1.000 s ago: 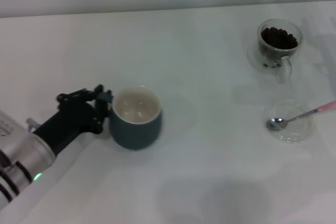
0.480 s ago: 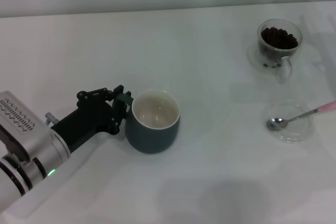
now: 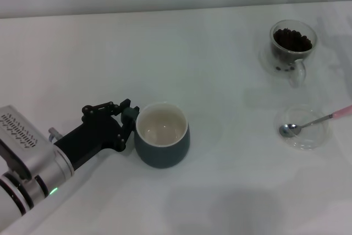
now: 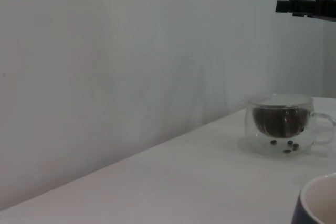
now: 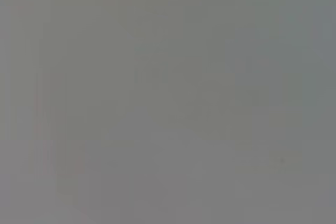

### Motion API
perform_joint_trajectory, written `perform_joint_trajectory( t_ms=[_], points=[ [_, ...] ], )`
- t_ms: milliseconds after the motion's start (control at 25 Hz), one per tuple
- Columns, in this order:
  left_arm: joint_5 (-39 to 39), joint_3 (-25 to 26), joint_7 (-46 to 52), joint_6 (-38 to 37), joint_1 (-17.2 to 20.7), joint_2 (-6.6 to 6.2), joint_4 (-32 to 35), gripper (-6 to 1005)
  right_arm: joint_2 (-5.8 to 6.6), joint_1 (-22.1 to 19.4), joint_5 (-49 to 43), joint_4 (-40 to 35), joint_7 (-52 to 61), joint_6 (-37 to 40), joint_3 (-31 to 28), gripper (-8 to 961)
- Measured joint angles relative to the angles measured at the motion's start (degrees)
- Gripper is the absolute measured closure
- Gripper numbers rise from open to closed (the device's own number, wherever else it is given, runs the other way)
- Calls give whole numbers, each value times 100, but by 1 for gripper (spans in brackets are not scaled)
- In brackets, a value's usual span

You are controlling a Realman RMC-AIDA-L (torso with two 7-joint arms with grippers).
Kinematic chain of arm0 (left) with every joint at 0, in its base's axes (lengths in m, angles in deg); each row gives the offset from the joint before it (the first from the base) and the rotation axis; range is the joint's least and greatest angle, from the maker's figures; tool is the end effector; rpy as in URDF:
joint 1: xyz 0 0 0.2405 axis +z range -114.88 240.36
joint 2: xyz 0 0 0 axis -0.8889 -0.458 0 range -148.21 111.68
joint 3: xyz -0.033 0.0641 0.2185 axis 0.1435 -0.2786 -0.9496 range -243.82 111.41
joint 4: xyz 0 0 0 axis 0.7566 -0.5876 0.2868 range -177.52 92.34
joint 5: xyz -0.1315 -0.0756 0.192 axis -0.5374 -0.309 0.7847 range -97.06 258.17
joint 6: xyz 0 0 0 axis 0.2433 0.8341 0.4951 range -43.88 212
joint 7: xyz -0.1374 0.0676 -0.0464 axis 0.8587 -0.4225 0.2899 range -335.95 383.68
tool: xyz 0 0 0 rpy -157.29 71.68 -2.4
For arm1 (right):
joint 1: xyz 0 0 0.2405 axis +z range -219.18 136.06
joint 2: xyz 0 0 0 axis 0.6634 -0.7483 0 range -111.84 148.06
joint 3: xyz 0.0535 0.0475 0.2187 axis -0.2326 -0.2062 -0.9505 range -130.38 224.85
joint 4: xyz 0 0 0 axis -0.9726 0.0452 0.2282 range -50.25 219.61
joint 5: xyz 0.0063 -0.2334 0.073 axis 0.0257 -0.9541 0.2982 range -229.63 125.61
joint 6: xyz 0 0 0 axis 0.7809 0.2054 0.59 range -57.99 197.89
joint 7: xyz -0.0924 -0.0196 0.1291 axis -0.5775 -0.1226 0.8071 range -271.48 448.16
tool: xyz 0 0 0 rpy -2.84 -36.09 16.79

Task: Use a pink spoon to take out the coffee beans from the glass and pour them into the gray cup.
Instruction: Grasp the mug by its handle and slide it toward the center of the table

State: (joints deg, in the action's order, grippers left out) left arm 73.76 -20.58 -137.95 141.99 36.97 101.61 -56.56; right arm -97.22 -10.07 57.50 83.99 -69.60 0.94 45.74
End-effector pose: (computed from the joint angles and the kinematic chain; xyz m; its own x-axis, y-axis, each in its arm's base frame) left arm -0.2731 0.3112 -0.1348 0.8512 0.0792 0.5188 0.3959 -0.7459 -0.5357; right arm 0.3576 0.3825 0.0648 0.5955 0.1588 -0.7875 -0.8012 0.0461 -0.5966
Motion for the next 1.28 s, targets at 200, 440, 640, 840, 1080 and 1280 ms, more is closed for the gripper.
perform_joint_trajectory(
  t_ms=[200, 440, 640, 840, 1080, 1280],
  points=[
    [-26, 20, -5, 8, 125, -3, -110, 802, 8, -52, 77, -7, 0, 1, -5, 96],
    [-36, 70, -7, 51, 267, -16, -118, 613, 16, -77, 152, -18, 0, -4, -9, 97],
    [-49, 79, -8, 62, 393, -18, -136, 396, 21, -76, 155, -19, 0, -3, -9, 97],
    [-49, 78, -8, 81, 558, -26, -182, 273, 20, -74, 160, -18, 0, -18, -9, 97],
    [-50, 73, -8, 98, 750, -42, -159, 223, 14, -72, 274, -10, 3, -22, -9, 96],
    [-49, 149, -8, 270, 946, -52, -127, 223, 6, -85, 291, 27, 336, -15, -9, 96]
  ],
)
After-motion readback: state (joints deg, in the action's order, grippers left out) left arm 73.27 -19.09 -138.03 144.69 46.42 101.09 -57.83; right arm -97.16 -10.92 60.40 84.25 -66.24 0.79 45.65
